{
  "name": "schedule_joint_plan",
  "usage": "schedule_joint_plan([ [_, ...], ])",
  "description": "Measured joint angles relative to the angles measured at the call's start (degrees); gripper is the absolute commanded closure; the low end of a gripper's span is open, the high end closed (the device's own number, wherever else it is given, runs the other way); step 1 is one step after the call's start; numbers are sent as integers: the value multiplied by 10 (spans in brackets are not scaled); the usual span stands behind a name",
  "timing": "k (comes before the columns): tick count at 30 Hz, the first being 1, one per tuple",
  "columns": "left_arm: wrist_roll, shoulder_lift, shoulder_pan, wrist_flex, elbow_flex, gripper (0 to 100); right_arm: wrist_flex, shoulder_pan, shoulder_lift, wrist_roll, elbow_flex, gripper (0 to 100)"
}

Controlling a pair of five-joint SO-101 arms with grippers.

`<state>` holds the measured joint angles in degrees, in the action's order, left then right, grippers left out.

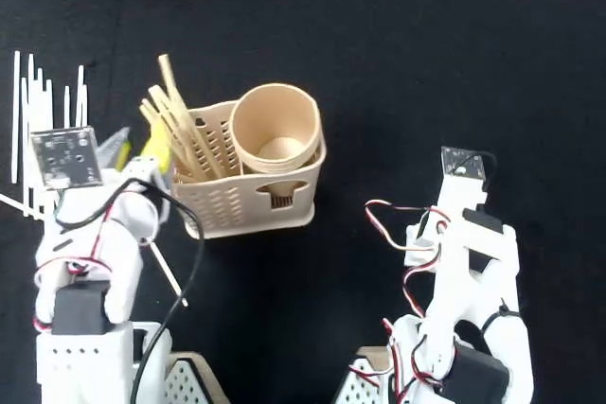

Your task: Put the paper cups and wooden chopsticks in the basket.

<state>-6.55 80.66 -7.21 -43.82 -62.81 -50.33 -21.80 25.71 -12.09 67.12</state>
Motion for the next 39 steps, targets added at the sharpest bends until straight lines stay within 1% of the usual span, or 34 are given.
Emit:
schedule_joint_plan([
  [4,4,0,-76,0,4,841,0,0,0,0,0,616],
  [12,56,-37,-237,0,4,841,0,0,0,0,0,616],
  [14,66,-69,-265,0,4,841,0,0,0,0,0,616],
  [18,76,-147,-285,0,12,841,3,0,0,0,4,616],
  [20,76,-181,-281,0,25,841,4,0,0,0,4,616],
  [25,74,-207,-230,0,53,841,4,0,0,0,4,616],
  [28,57,-193,-181,-4,69,841,4,0,0,0,4,616],
  [33,47,-148,-89,-50,99,841,4,0,0,0,4,616],
  [36,42,-128,-51,-69,115,841,4,0,0,0,4,616],
  [39,44,-120,-32,-87,129,841,4,0,0,0,4,616],
])
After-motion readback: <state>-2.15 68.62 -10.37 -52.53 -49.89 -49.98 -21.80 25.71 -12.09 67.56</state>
